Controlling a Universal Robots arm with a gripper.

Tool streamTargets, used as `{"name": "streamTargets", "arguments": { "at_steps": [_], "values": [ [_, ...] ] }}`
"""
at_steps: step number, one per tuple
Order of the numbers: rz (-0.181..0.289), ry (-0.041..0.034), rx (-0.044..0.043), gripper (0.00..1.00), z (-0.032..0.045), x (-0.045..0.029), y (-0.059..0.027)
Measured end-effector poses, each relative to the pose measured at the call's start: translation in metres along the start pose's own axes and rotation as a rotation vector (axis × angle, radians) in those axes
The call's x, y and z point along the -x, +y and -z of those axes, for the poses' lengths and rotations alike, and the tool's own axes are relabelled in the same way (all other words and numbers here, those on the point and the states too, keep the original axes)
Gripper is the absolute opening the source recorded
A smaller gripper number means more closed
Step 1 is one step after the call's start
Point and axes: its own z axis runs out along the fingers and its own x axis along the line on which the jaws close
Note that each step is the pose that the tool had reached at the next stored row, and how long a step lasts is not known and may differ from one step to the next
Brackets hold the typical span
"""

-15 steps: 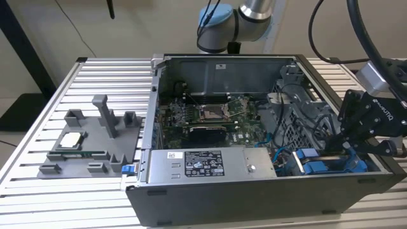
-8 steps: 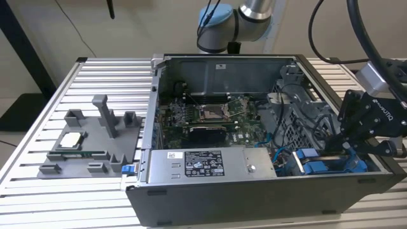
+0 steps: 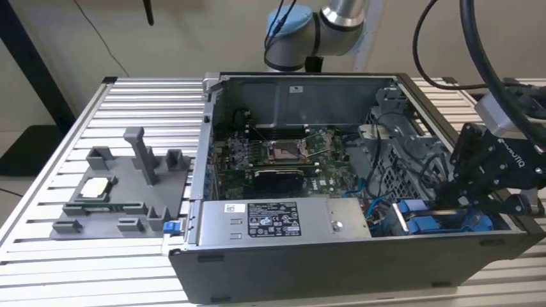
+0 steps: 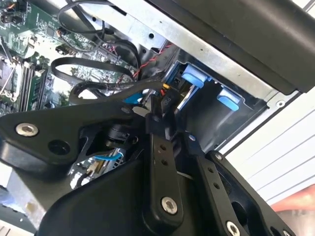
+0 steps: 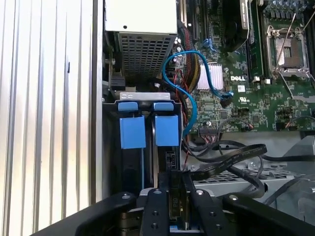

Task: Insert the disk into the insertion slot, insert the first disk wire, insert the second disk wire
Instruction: 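Insert the second disk wire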

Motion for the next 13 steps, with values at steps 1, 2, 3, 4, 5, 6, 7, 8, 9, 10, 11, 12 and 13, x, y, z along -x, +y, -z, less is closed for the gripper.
{"name": "streamTargets", "arguments": {
  "at_steps": [1,2,3,4,5,6,7,8,9,10,11,12,13],
  "values": [
    [0.000,-0.0015,0.0002,0.24,-0.0001,-0.0001,0.0000],
    [0.001,-0.0040,0.0003,0.24,-0.0001,-0.0001,0.0000],
    [0.001,-0.0052,0.0006,0.24,0.0006,0.0000,0.0002],
    [0.001,-0.0065,0.0016,0.24,0.0020,0.0002,0.0005],
    [0.000,-0.0071,0.0028,0.24,0.0042,0.0005,0.0010],
    [0.000,-0.0079,0.0044,0.24,0.0064,0.0008,0.0014],
    [0.000,-0.0081,0.0061,0.24,0.0089,0.0012,0.0018],
    [0.000,-0.0080,0.0075,0.24,0.0118,0.0016,0.0023],
    [0.000,-0.0080,0.0088,0.24,0.0148,0.0020,0.0029],
    [0.000,-0.0079,0.0098,0.24,0.0181,0.0025,0.0035],
    [-0.001,-0.0079,0.0111,0.24,0.0213,0.0030,0.0040],
    [-0.001,-0.0080,0.0123,0.24,0.0243,0.0034,0.0046],
    [-0.001,-0.0078,0.0134,0.24,0.0275,0.0038,0.0052]
  ]
}}
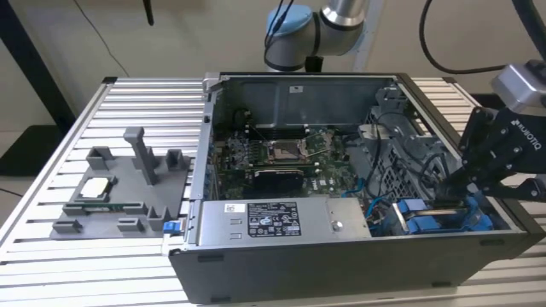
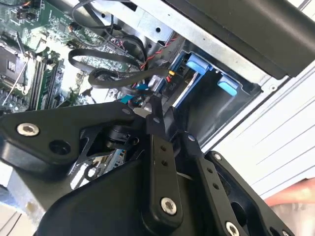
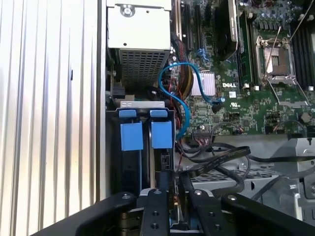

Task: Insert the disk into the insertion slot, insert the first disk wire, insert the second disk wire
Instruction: 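Insert the second disk wire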

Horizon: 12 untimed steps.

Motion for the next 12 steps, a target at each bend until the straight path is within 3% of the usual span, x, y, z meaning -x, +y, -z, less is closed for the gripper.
{"name": "streamTargets", "arguments": {
  "at_steps": [7,12],
  "values": [
    [-0.001,0.0002,0.0072,0.24,0.0226,0.0035,0.0045],
    [-0.001,-0.0002,0.0079,0.24,0.0228,0.0035,0.0045]
  ]
}}
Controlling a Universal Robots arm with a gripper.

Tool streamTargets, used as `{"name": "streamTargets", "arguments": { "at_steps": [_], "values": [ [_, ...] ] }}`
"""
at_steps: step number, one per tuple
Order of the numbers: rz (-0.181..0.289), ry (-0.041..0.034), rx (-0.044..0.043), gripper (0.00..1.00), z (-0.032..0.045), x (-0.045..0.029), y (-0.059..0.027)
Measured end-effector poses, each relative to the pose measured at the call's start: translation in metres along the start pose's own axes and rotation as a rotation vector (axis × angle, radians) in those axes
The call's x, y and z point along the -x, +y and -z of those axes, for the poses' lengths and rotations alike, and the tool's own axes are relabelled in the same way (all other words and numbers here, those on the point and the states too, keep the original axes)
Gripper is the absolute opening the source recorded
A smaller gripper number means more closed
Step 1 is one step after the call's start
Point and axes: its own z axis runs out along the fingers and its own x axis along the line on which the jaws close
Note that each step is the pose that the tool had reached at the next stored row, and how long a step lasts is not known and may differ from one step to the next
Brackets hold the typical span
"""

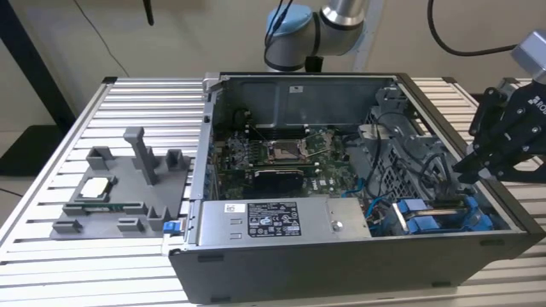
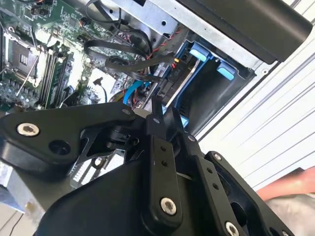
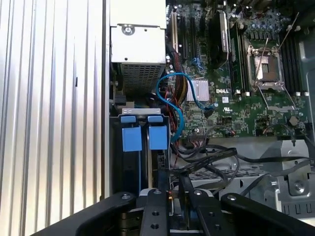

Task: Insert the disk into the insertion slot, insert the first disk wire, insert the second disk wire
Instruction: 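Insert the second disk wire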

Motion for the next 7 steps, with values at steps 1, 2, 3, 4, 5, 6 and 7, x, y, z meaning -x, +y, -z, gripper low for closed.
{"name": "streamTargets", "arguments": {
  "at_steps": [1,2,3,4,5,6,7],
  "values": [
    [0.000,0.0001,0.0000,0.24,0.0001,0.0000,0.0000],
    [0.000,0.0000,0.0000,0.24,0.0001,0.0000,0.0000],
    [0.000,0.0002,0.0000,0.24,0.0002,0.0001,0.0000],
    [0.000,0.0002,0.0000,0.24,0.0002,0.0001,0.0001],
    [0.000,0.0002,0.0000,0.24,0.0003,0.0001,0.0001],
    [0.000,0.0002,0.0000,0.24,0.0003,0.0001,0.0000],
    [0.000,0.0001,0.0000,0.24,0.0003,0.0001,0.0001]
  ]
}}
